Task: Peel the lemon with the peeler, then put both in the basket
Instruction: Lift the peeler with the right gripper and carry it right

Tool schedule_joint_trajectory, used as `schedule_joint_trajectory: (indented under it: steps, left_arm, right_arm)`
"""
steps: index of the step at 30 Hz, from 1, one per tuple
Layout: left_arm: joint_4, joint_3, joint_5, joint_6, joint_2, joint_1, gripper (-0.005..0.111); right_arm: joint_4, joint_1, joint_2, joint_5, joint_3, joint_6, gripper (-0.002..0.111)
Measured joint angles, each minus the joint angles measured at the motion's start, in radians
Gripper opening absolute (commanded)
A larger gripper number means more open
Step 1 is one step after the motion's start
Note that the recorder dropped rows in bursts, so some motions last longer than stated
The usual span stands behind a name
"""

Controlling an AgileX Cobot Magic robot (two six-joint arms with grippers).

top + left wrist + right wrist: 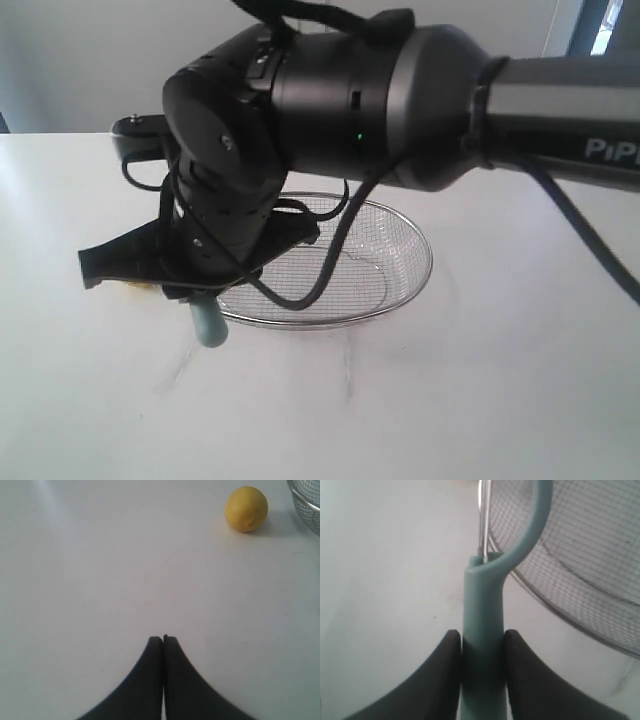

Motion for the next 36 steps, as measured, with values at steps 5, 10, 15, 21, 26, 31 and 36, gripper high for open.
schedule_joint_trajectory:
  steps: [5, 10, 15, 21, 26, 31, 36]
  left_arm:
    - [0.000, 0.000, 0.000, 0.000, 0.000, 0.000, 0.000]
    - [0.000, 0.000, 0.000, 0.000, 0.000, 0.000, 0.000]
    - [0.000, 0.000, 0.000, 0.000, 0.000, 0.000, 0.000]
    - [0.000, 0.000, 0.000, 0.000, 0.000, 0.000, 0.000]
    - [0.000, 0.000, 0.000, 0.000, 0.000, 0.000, 0.000]
    - [0.000, 0.000, 0.000, 0.000, 0.000, 0.000, 0.000]
    - [0.000, 0.000, 0.000, 0.000, 0.000, 0.000, 0.000]
  right_arm:
    - [-0.026, -0.054, -0.031, 0.037, 0.000, -0.043, 0.000]
    - [-0.028, -0.125, -0.045, 0.078, 0.000, -0.077, 0.000]
    - [-0.030, -0.195, -0.068, 0.103, 0.000, -0.141, 0.000]
    - [-0.031, -0.253, -0.085, 0.138, 0.000, -0.213, 0.000]
    - [-0.033, -0.277, -0.093, 0.156, 0.000, -0.231, 0.000]
    - [-0.019, -0.313, -0.095, 0.185, 0.000, -0.273, 0.000]
    - [0.037, -0.408, -0.119, 0.220, 0.000, -0.380, 0.000]
